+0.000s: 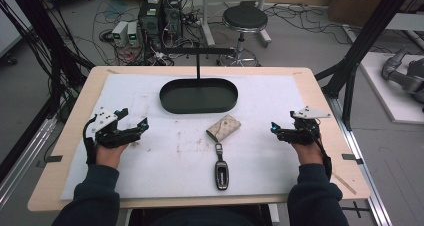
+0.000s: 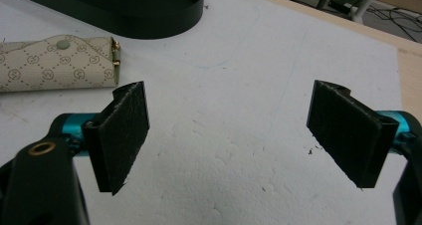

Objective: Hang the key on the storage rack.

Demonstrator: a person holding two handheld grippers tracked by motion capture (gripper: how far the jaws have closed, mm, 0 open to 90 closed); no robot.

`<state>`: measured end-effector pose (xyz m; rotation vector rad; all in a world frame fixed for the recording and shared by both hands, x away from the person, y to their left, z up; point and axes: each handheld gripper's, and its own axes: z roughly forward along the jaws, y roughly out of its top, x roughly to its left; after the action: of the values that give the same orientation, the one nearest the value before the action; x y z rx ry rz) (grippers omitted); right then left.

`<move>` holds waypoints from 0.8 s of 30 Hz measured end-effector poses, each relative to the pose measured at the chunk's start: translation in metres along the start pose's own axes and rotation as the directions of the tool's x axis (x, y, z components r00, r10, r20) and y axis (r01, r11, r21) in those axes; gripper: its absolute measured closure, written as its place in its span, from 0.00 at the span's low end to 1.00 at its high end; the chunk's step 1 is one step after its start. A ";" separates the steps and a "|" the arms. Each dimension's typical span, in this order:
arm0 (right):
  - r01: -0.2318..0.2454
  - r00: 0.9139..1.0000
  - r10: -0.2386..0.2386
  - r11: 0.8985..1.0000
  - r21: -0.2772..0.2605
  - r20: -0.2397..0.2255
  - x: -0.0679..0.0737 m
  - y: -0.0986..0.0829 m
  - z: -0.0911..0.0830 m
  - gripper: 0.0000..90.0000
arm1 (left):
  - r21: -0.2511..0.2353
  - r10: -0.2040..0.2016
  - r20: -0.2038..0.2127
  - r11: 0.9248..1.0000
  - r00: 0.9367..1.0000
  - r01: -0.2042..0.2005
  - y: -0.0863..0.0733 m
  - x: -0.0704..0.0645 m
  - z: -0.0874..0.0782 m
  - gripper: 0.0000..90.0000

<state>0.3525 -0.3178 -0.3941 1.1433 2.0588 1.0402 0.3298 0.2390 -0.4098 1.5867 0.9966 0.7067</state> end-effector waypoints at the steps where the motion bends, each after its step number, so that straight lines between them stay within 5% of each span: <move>1: 0.001 1.000 -0.001 1.000 -0.001 -0.001 0.000 0.000 0.000 0.19 | 0.001 -0.003 0.000 1.000 1.000 0.003 0.000 0.000 0.000 0.19; 19: -0.028 1.000 0.028 0.999 -0.027 -0.008 -0.001 -0.006 -0.005 0.19 | 0.014 -0.010 0.010 1.000 1.000 0.010 0.002 -0.009 0.009 0.20; 24: 0.005 0.999 -0.006 1.000 -0.026 -0.051 0.019 -0.001 -0.003 0.19 | 0.017 -0.007 0.022 1.000 1.000 0.007 0.002 -0.009 0.011 0.20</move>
<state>0.3411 -0.3027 -0.3951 1.1088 2.0804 1.1003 0.3354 0.2258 -0.4103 1.6013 0.9937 0.6762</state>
